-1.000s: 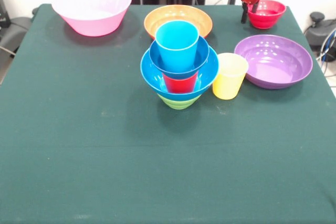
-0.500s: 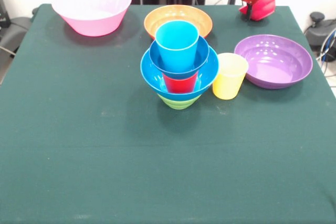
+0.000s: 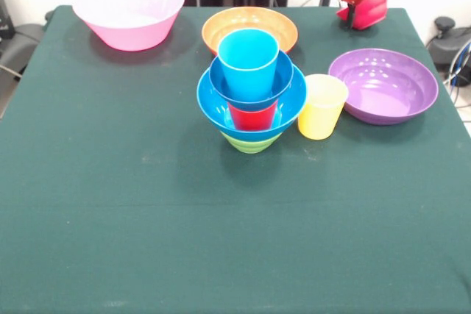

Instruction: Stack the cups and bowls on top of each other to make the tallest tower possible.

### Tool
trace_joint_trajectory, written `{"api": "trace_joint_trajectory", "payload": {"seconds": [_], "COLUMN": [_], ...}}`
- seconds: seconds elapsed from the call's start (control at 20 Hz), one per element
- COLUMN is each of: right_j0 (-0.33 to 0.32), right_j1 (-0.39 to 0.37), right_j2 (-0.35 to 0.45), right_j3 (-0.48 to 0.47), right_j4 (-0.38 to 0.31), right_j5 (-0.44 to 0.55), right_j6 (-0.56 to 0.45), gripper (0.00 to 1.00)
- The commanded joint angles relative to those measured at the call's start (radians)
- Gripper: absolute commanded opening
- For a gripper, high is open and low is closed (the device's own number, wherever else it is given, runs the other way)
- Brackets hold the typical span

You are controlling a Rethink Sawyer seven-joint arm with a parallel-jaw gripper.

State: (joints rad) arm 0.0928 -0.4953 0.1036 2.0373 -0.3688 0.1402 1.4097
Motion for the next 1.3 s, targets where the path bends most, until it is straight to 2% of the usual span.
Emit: {"api": "trace_joint_trajectory", "payload": {"seconds": [0.05, 0.4, 0.6, 1.05, 1.3], "right_j0": [0.016, -0.046, -0.054, -0.091, -0.163], "right_j1": [0.018, -0.209, -0.291, -0.41, -0.51], "right_j2": [0.037, 0.042, 0.015, 0.015, 0.048], "right_j3": [-0.1, 0.034, 0.052, 0.084, 0.11], "right_j4": [-0.003, -0.001, -0.007, -0.02, -0.001], "right_j5": [-0.004, 0.189, 0.246, 0.328, 0.399], "right_j6": [0.126, 0.054, 0.043, 0.022, -0.04], "gripper": [0.0, 0.0, 0.0, 0.0, 0.0]}}
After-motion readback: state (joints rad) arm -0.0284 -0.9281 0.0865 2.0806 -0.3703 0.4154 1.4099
